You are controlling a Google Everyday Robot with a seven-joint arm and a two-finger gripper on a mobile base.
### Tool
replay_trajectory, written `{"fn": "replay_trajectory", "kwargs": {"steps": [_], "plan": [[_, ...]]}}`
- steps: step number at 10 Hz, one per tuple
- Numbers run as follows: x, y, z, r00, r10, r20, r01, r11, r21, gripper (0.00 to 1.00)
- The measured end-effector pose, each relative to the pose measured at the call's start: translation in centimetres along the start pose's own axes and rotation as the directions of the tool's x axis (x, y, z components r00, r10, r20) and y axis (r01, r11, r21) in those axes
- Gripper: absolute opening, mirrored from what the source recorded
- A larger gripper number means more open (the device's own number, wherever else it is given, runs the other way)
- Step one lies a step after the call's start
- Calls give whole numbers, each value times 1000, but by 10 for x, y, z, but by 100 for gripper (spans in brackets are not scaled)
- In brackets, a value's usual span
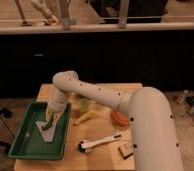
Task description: Place pepper in tray
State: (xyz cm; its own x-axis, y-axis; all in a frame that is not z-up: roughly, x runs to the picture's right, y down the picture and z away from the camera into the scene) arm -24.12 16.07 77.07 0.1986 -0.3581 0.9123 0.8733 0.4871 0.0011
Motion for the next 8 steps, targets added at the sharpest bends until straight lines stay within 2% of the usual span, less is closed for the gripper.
{"fn": "replay_trajectory", "kwargs": {"steps": [3, 6, 8], "plan": [[4, 2, 5, 998, 18, 52, -19, 1000, 19, 2], [8, 4, 9, 997, 32, 75, -34, 999, 24, 2], [14, 8, 11, 993, 66, 102, -69, 997, 30, 16]]}}
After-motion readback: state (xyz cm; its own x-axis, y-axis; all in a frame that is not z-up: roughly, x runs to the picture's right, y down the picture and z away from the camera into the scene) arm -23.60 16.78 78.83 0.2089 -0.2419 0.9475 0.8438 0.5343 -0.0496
